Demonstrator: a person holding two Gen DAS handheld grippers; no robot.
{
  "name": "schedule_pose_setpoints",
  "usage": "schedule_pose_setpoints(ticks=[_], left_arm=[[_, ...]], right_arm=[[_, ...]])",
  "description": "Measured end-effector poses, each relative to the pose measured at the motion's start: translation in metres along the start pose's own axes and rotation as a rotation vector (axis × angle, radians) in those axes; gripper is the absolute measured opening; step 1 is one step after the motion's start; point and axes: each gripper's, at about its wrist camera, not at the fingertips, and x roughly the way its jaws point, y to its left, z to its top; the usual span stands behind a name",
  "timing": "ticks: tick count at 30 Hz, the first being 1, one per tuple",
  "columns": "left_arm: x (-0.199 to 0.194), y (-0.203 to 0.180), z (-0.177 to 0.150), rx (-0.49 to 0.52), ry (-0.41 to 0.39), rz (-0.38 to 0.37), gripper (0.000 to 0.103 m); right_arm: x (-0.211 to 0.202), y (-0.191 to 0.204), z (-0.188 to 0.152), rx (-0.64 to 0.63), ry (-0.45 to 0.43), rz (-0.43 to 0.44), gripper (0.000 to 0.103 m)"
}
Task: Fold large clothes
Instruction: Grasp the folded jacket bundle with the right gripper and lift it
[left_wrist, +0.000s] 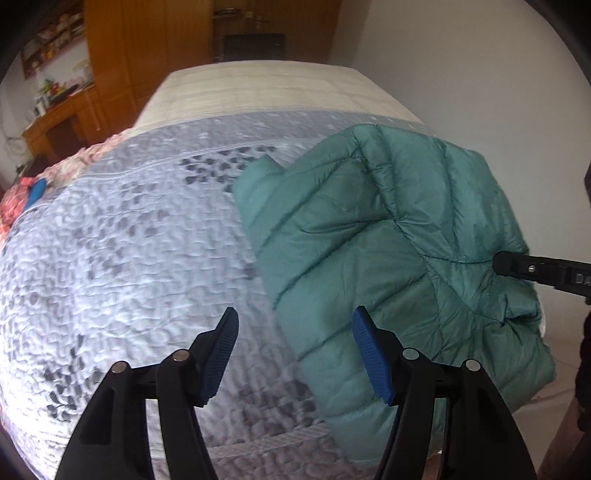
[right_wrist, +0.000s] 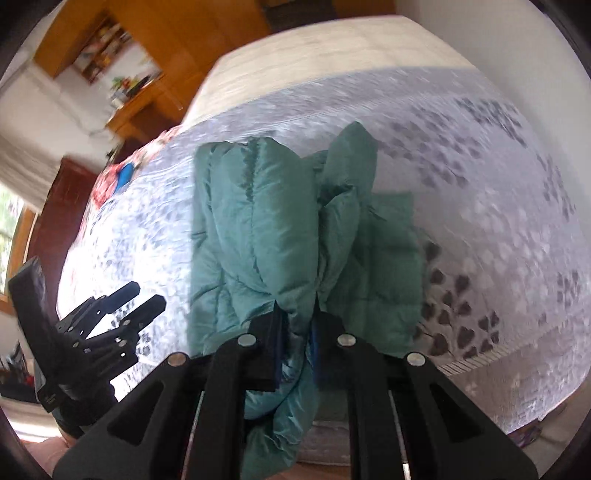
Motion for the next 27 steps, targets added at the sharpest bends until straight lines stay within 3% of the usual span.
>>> schedule_pose_setpoints(ticks=[7,13,22,25,27], left_arm=[[0.053,-0.045,-0.003,0.059,0.091,-0.047,0.064],[0.076,-0.058,-0.009,0.064,0.115,-0.055,0.066],[0.091,-0.067,-0.013,0.06,0.145,-0.04,0.067],[0.086,-0.067,-0.01,0.054,0.149,-0.036,0.066],[0.08,-0.066,-0.007,0.049,0.135,-0.028,0.065]], right_arm=[[0.034,-0.072,-0.015,0.101,0.05,-0.012,0.012],[0.065,-0.104,-0.023,0.11,0.098,0.013,0.016],[0.088,-0.108,-0.026,0.07,0.139,0.013,0.018],[0.073,-0.1,-0.023,0.009,0.123,-0.037,0.031],[0.057,-0.093,-0.021,-0.026,0.104,-0.056,0.032]])
